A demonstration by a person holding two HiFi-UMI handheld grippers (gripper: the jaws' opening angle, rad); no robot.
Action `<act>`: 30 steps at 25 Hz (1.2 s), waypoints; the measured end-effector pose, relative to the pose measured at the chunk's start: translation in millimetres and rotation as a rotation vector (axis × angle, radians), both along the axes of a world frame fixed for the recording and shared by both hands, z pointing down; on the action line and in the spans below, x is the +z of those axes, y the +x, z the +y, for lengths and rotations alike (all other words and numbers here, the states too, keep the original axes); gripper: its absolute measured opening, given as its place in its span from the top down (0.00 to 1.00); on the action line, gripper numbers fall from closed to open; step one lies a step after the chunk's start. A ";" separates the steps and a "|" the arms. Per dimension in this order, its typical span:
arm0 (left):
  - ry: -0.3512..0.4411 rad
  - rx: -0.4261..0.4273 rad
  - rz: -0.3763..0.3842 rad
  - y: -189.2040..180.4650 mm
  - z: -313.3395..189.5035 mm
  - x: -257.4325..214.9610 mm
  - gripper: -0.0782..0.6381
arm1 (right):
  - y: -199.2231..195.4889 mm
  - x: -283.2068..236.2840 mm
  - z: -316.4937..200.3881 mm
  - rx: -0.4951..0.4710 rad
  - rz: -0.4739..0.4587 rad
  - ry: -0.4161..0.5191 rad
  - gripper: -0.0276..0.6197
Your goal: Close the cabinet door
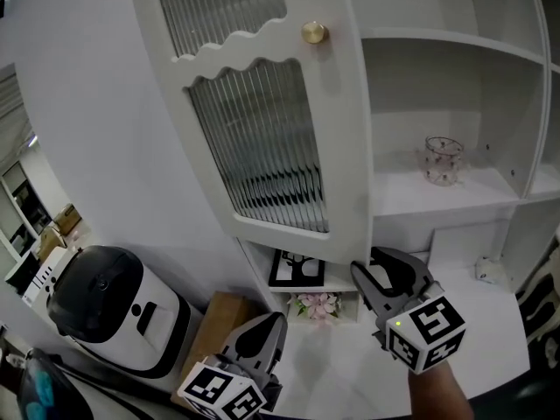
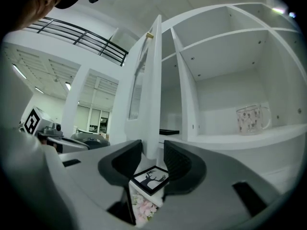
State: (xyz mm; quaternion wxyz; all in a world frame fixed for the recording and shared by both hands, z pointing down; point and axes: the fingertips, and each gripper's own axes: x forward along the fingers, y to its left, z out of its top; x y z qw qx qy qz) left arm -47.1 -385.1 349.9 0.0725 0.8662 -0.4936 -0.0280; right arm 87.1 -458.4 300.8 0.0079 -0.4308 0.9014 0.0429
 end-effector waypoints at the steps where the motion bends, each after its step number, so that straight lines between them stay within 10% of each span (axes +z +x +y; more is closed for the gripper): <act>1: -0.003 -0.005 -0.002 1.3 -0.8 0.9 0.88 | 0.3 0.0 -1.4 -0.001 -0.001 0.003 0.74; 30: 0.028 -0.050 -0.023 44.4 -15.8 -18.0 0.88 | 23.6 3.3 -66.9 0.097 0.152 0.047 0.68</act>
